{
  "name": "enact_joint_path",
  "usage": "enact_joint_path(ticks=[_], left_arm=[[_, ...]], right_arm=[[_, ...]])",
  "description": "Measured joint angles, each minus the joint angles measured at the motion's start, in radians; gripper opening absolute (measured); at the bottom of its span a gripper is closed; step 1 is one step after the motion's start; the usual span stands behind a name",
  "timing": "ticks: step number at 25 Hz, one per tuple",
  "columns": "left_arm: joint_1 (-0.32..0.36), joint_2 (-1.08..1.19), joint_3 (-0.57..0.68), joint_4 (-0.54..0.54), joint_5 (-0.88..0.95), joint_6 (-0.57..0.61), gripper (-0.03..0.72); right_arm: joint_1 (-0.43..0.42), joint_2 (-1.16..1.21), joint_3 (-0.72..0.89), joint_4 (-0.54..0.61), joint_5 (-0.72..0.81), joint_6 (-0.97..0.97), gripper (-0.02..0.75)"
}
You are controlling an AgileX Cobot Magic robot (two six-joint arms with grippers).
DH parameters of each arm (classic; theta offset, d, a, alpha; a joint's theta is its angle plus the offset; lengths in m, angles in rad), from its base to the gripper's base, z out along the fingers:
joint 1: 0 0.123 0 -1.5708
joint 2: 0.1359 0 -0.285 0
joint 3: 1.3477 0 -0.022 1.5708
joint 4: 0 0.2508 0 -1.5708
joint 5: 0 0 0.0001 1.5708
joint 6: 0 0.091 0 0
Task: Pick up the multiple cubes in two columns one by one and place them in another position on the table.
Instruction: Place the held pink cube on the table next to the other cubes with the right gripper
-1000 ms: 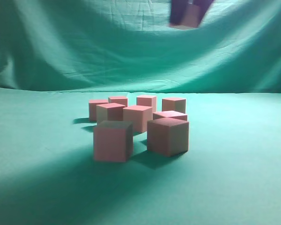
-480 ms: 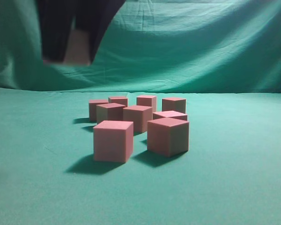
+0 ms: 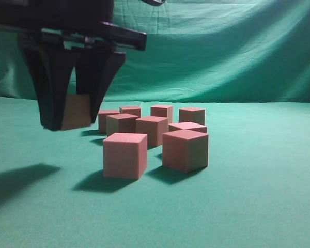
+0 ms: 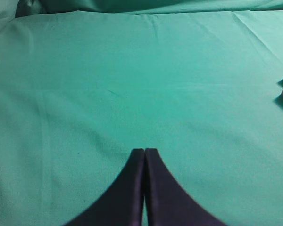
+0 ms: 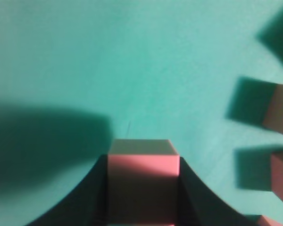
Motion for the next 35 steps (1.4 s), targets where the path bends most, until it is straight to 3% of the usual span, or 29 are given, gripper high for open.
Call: enact_joint_path(ticks=[24,26,30,34,35], left_arm=[[0.000,0.000,0.000,0.000,0.000,0.000,0.000],[0.000,0.000,0.000,0.000,0.000,0.000,0.000],[0.000,0.000,0.000,0.000,0.000,0.000,0.000],[0.000,0.000,0.000,0.000,0.000,0.000,0.000],[0.000,0.000,0.000,0.000,0.000,0.000,0.000]], right_arm=[[0.000,0.079,-0.002,-0.019,-0.019,0.094,0.258],[0.000,0.081,-0.002,-0.012,-0.019,0.094,0.389],[0.000,0.081,-0.007,-0.006,-0.015,0.091,0.577],[0.000,0.076,-0.057,-0.003,0.009,0.061,0.587],[0.000,0.069,-0.075,-0.011,0.022,0.055,0.629]])
